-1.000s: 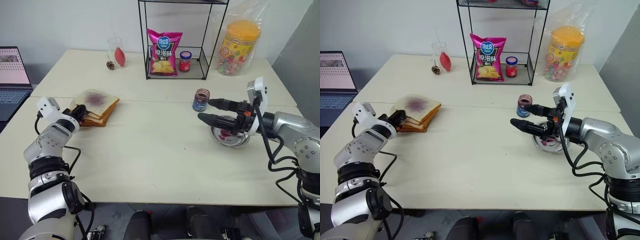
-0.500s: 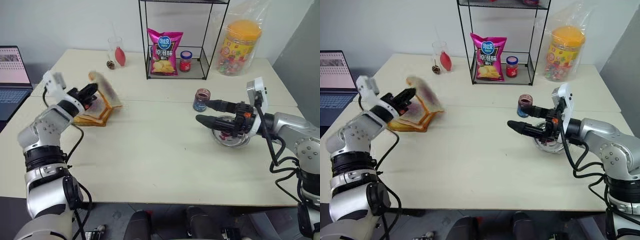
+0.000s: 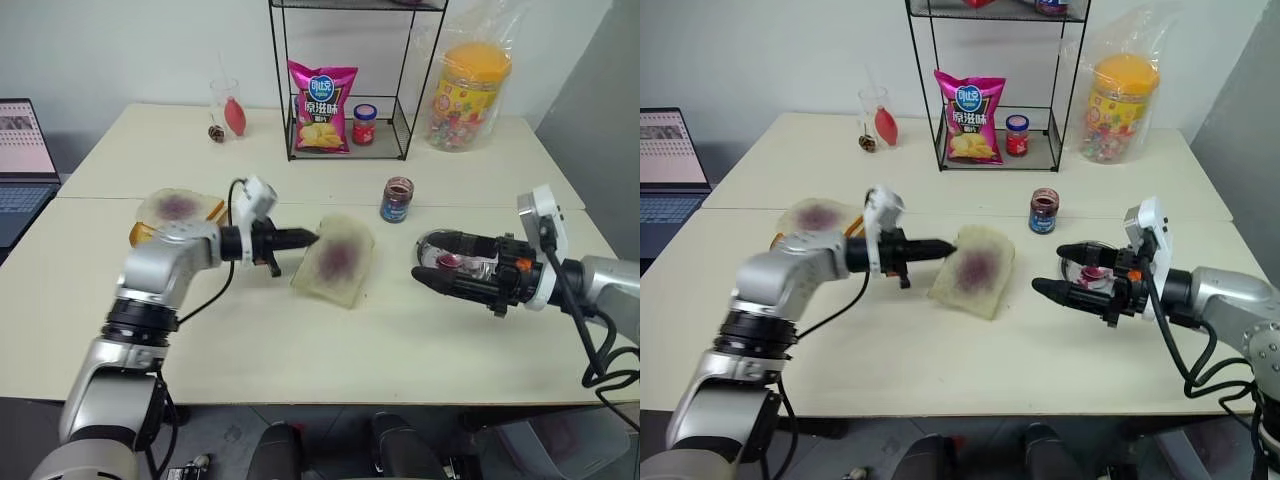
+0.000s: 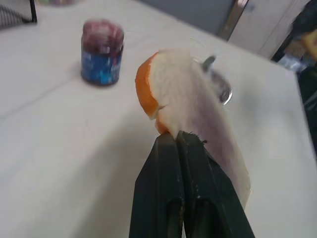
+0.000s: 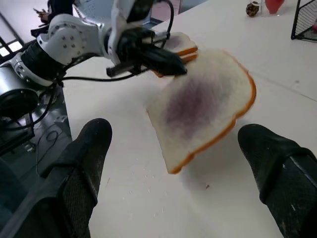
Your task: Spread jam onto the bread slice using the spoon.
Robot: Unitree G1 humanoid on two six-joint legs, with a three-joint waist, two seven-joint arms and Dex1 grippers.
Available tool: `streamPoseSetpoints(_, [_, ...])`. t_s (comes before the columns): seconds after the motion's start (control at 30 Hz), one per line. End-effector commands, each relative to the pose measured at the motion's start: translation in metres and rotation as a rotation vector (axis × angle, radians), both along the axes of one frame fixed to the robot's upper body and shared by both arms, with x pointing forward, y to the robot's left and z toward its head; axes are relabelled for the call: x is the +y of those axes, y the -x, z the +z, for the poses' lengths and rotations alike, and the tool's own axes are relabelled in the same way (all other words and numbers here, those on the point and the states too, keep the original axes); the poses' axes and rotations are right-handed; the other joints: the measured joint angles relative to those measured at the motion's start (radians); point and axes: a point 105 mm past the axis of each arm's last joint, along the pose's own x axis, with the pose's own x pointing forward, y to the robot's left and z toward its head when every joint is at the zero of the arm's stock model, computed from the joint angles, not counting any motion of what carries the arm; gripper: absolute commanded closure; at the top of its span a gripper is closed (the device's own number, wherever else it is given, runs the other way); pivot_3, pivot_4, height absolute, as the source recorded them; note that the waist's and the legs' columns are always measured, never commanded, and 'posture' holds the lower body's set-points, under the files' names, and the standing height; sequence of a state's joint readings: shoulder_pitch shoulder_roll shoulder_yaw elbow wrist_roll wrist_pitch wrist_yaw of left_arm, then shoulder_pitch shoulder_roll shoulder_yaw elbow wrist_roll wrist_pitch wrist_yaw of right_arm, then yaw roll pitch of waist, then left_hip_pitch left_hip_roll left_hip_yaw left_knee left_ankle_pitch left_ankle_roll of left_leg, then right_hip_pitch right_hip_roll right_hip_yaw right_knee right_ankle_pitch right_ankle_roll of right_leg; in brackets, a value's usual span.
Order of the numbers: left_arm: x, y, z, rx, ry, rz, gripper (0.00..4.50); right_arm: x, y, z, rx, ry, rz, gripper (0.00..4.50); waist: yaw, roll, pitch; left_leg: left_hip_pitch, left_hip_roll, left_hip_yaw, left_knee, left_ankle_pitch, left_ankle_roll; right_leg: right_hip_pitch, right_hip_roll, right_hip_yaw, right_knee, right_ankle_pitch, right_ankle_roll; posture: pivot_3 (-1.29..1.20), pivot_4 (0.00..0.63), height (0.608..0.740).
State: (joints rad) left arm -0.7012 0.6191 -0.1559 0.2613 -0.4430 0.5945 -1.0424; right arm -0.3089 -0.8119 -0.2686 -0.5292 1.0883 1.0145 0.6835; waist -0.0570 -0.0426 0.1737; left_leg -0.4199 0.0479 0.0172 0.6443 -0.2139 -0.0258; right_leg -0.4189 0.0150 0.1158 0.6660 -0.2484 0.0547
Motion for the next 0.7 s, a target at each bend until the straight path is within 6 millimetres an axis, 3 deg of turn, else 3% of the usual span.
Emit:
streamPoseSetpoints(0.03, [0.01,-0.009,-0.032,-0.034,-0.164,0.01,4.47,-0.001,0.007,0.006,-0.043,-0.014,-0.028,0.0,-0.001,0.0,0.0,0.0,0.0,0.0,0.0,0.0,0.0,0.0,0.0,0.0,0.0,0.0,0.0,0.0,0.15,0.74])
streamPoseSetpoints(0.13, [0.015,-0.022,-0.041,-0.07,-0.216,0.058,4.47,-0.005,0.006,0.005,-0.046,-0.013,-0.059,0.0,0.01,0.0,0.0,-0.004,0.0,0.001,0.001,0.0,0.0,-0.002,-0.001,0.001,-0.002,0.001,0.001,0.0,0.15,0.74])
streamPoseSetpoints(0.23, [0.015,-0.028,-0.038,-0.087,-0.204,0.071,4.03,-0.007,0.005,0.005,-0.045,-0.018,-0.076,0.0,0.015,0.0,0.0,-0.006,0.0,0.0,0.001,0.0,0.0,-0.002,-0.001,-0.001,-0.002,0.001,0.002,0.0,0.15,0.74])
streamPoseSetpoints(0.43, [0.023,-0.03,-0.032,-0.098,-0.201,0.084,2.68,-0.02,0.001,-0.002,-0.023,-0.015,-0.144,0.0,0.022,0.0,0.0,-0.006,0.0,-0.002,0.001,0.0,0.0,-0.002,-0.001,-0.002,-0.002,0.001,0.002,0.0,0.15,0.74])
streamPoseSetpoints(0.7, [0.045,-0.015,-0.009,-0.198,-0.315,0.028,1.04,-0.074,0.0,-0.019,0.025,-0.073,-0.438,0.0,0.023,0.0,0.0,-0.006,0.0,-0.003,0.001,0.0,0.0,-0.002,-0.001,-0.003,-0.002,0.0,0.001,0.0,0.15,0.74])
